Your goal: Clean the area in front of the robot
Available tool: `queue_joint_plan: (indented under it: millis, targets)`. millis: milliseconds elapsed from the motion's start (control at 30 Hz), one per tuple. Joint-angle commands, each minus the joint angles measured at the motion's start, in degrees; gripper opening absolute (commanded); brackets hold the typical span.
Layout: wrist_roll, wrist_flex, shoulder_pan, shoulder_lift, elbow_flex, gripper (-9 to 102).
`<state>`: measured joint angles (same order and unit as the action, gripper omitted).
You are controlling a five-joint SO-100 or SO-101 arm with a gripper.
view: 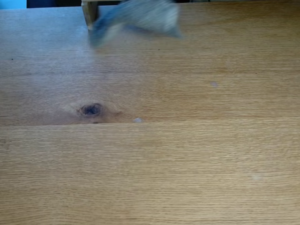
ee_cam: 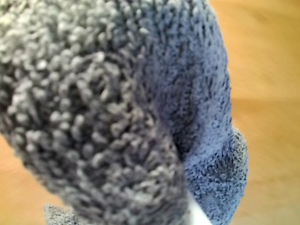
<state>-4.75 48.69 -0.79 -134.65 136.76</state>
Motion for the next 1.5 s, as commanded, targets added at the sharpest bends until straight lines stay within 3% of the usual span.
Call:
queue_joint_plan:
  millis: [0,167,300,900,1333,1400,1467]
  targets:
    - [-3.52,4.22,-12.22,-6.06,-1.67,0]
    - [-8.88,11.60,-22.76,-2.64,-1.67,0]
    - [-13.80,9.05,-26.19,5.45,-1.67,0]
    - [-13.62,-36.30,-31.11,52.38,-2.64,0]
    - [-3.43,-72.42,-32.96,74.71,-3.16,0]
    - [-3.43,-73.13,-32.87,76.38,-5.45,0]
    - [-5.36,-67.85,-32.70,76.55,-9.76,0]
